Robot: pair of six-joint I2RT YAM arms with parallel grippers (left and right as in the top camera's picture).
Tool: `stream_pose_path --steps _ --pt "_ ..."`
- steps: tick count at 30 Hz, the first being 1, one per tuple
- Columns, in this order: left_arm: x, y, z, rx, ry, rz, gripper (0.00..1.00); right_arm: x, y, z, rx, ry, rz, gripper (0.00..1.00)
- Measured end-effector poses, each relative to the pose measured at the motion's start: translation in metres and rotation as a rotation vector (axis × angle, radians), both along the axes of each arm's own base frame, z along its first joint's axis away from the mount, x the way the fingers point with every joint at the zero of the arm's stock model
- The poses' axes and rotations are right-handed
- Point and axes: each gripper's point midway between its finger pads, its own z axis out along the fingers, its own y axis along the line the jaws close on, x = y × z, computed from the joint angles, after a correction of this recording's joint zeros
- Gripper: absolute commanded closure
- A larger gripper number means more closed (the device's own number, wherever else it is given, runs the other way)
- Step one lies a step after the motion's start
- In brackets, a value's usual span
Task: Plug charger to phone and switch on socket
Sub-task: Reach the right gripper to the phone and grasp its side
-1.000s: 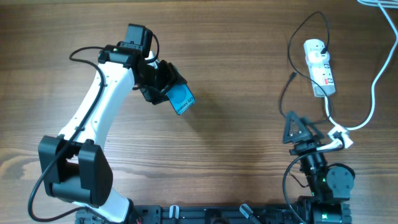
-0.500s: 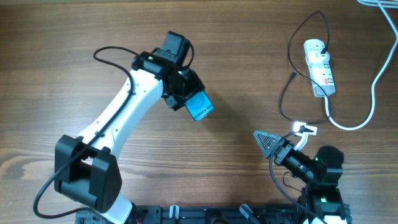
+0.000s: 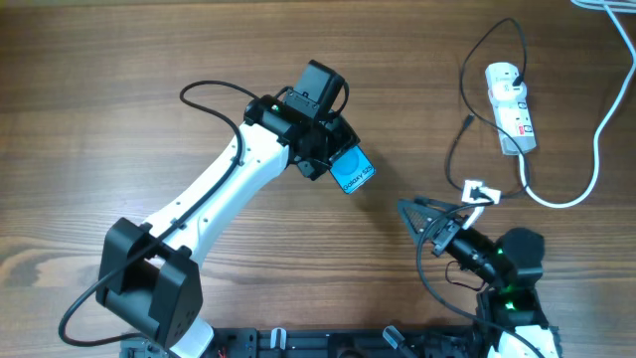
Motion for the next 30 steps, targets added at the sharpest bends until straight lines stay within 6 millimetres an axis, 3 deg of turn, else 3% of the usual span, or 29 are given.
stream_pose_path --steps 5,11,15,21,30 --pt "-0.003 -0.016 0.003 -0.025 -0.011 0.009 0.57 0.001 0.025 0.006 -0.005 -0.038 0.002 0.00" --pt "-0.022 -0.041 0.005 -0.051 -0.004 -0.046 0.57 0.010 0.038 0.004 -0.007 -0.048 -0.063 0.02" --pt "-0.034 -0.055 0.008 -0.083 0.017 -0.084 0.57 0.022 0.036 0.005 0.019 -0.054 -0.110 0.16" --pt "-0.046 -0.066 0.010 -0.119 0.047 -0.124 0.56 0.029 0.037 -0.019 0.002 0.032 -0.125 0.36" --pt "-0.050 -0.070 0.010 -0.114 0.041 -0.135 0.56 0.035 0.041 -0.011 0.019 0.012 -0.119 0.57"
